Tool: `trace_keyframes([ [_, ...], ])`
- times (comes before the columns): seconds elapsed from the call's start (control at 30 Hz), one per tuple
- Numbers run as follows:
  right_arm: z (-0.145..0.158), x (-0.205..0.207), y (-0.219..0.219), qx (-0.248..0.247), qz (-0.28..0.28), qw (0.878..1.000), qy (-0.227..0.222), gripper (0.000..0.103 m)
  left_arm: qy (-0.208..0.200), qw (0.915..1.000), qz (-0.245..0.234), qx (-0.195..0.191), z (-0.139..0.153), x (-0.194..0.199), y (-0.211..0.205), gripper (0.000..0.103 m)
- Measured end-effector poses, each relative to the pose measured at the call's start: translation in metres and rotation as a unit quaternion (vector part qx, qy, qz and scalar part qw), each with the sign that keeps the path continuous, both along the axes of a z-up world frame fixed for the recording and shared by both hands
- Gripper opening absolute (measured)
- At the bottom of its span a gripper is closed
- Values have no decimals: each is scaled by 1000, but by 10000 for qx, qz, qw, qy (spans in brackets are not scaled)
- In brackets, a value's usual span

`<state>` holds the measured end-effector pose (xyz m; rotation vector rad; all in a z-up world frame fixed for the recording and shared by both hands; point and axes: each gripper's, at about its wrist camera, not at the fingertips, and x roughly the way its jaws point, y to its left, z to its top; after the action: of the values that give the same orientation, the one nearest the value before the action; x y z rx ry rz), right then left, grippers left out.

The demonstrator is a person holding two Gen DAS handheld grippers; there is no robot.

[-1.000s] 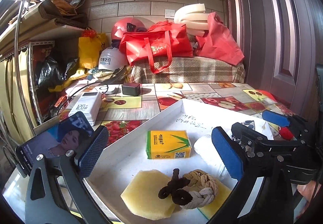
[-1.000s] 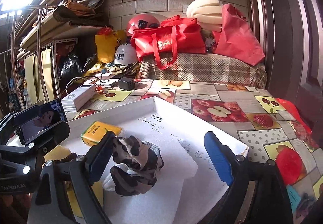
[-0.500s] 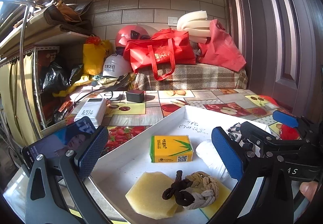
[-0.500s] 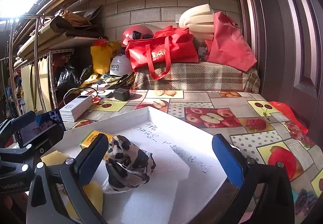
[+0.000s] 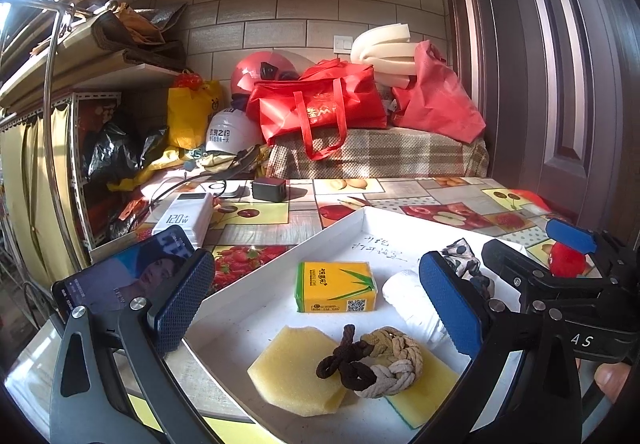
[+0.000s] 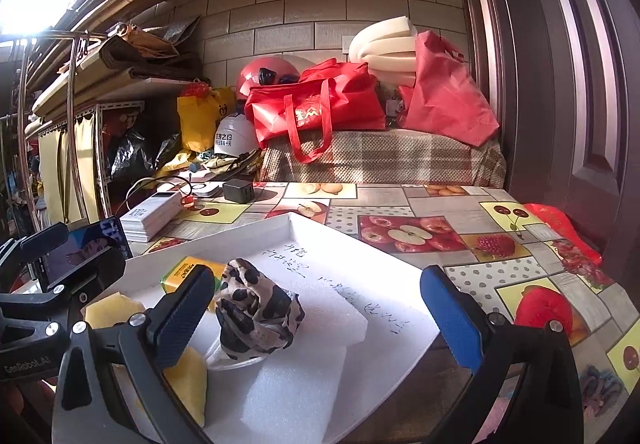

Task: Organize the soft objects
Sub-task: 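Carry the cow-print cloth and rope knot into the white tray and open both tools, then move both tools back toward the remaining soft items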

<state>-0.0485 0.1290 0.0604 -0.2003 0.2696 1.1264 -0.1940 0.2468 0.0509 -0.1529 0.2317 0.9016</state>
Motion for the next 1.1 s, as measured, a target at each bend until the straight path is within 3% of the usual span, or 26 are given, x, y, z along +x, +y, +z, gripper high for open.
trace_keyframes([
  [0.4,-1,-15,-18,-114,23,9999,-124,103,-199,9995,-164,-160,1,-10,-24,103],
  [0.67,0,-11,-43,19,196,9997,154,103,-232,9984,-495,-128,4,-8,-52,103],
  [0.83,2,-11,-65,173,231,9995,156,103,-487,9936,-914,-461,5,-7,-60,103],
  [1.1,5,14,-106,478,-112,9978,449,103,-179,9868,-1542,-469,6,20,-87,103],
])
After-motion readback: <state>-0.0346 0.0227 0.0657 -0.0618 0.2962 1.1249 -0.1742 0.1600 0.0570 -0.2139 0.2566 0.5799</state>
